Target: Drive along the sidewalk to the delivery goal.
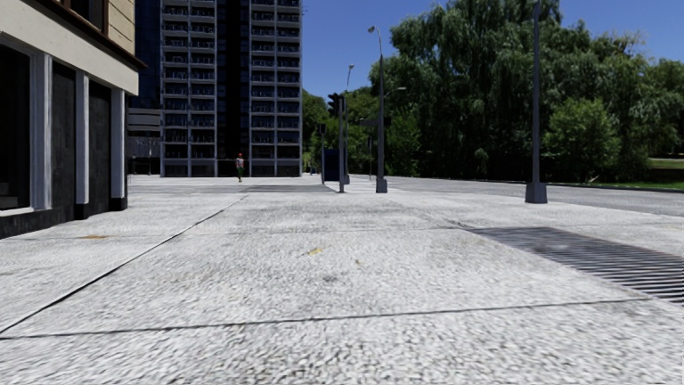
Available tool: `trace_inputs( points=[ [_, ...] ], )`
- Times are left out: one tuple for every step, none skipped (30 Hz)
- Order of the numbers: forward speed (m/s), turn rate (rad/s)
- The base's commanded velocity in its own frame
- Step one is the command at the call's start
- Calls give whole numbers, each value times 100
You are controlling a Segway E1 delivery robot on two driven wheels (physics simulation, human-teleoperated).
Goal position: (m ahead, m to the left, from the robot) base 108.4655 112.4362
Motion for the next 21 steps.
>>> trace_inputs(
  points=[
    [200,29],
    [200,29],
    [200,29],
    [200,29],
    [200,29],
    [200,29],
    [200,29],
    [200,31],
    [200,32],
    [200,33],
    [200,33],
    [200,33],
    [200,34],
    [200,35],
    [200,37],
    [200,38],
    [200,38],
    [200,38],
    [200,38],
    [200,38],
    [200,39]
  ],
)
